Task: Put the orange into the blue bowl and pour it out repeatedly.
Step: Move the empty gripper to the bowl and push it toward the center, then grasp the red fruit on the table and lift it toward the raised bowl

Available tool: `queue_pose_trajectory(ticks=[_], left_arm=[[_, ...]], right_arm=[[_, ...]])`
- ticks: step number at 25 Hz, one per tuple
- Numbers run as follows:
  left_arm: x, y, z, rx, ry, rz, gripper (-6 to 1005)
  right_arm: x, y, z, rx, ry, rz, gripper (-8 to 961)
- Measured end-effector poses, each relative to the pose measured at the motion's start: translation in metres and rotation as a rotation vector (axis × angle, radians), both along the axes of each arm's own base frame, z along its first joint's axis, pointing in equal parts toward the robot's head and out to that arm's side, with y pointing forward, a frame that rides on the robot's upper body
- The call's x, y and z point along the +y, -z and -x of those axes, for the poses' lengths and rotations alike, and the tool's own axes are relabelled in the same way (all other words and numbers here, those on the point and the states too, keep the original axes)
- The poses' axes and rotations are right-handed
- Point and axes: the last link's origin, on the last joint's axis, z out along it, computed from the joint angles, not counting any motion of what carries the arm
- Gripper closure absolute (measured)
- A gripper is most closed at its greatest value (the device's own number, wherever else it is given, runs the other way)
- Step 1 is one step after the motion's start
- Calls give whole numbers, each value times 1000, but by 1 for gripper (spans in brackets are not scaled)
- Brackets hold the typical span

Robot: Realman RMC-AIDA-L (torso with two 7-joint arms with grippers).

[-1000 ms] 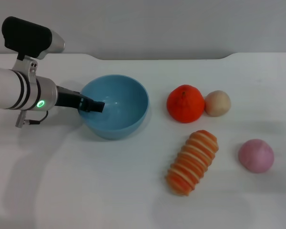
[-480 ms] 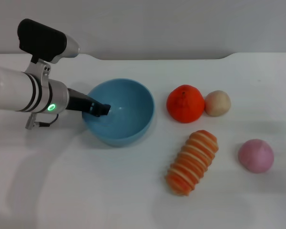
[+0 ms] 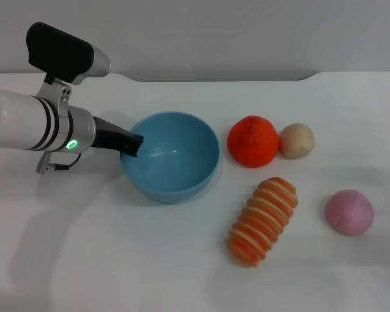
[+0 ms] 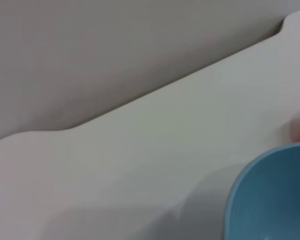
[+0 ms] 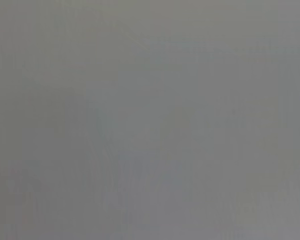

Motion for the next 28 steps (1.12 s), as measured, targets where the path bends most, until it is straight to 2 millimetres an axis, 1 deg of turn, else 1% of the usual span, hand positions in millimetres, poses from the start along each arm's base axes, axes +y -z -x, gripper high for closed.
queue_pose_trajectory(ticks=[6, 10, 13, 14, 16, 19, 23, 25, 28], left_arm=[[-2, 3, -1, 14, 18, 15, 986], [-1, 2, -8, 20, 43, 26, 991], [4, -8, -20, 33, 70, 35, 994], [7, -15, -25, 46, 80, 34, 995], [15, -31, -33, 82, 94, 18, 998], [18, -41, -40, 98, 92, 21, 1001], [19, -51, -44, 99, 87, 23, 1000], [21, -56, -48, 97, 93, 11, 1000], [22, -62, -59, 87, 105, 5, 999]], right_arm=[[1, 1, 1, 1, -3, 2, 293], [2, 1, 2, 35, -11, 8, 293], [7, -2, 4, 88, -50, 44, 294], [10, -3, 6, 103, -69, 68, 294], [18, -8, 10, 123, -112, 119, 294], [32, -18, 18, 189, -179, 195, 295], [56, -42, 36, 255, -262, 336, 295], [73, -52, 47, 276, -253, 462, 296], [97, -68, 66, 235, -183, 632, 296]])
